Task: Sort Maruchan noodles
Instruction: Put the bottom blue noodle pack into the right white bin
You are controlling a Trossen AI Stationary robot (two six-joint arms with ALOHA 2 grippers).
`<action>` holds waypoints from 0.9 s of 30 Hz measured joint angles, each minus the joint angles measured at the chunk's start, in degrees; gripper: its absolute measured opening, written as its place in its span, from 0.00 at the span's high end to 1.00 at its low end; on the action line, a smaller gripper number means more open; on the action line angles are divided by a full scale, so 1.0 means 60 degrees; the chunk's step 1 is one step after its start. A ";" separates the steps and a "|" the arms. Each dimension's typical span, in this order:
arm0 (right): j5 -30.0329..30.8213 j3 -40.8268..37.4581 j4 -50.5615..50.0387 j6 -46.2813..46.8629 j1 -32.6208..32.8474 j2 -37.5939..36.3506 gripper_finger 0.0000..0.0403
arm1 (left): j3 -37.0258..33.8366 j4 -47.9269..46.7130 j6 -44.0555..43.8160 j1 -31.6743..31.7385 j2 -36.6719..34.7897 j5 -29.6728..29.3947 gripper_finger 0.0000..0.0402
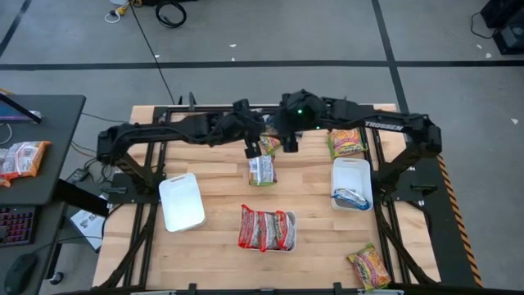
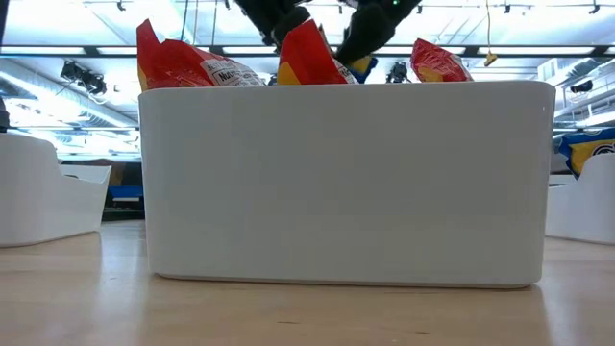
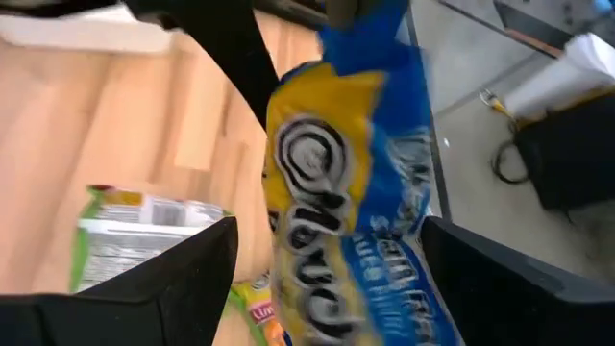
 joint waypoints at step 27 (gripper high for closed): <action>-0.0597 0.0004 -0.0448 0.1529 -0.0097 0.0529 0.03 | 0.0004 -0.0103 0.1319 -0.0298 0.0018 -0.0186 0.77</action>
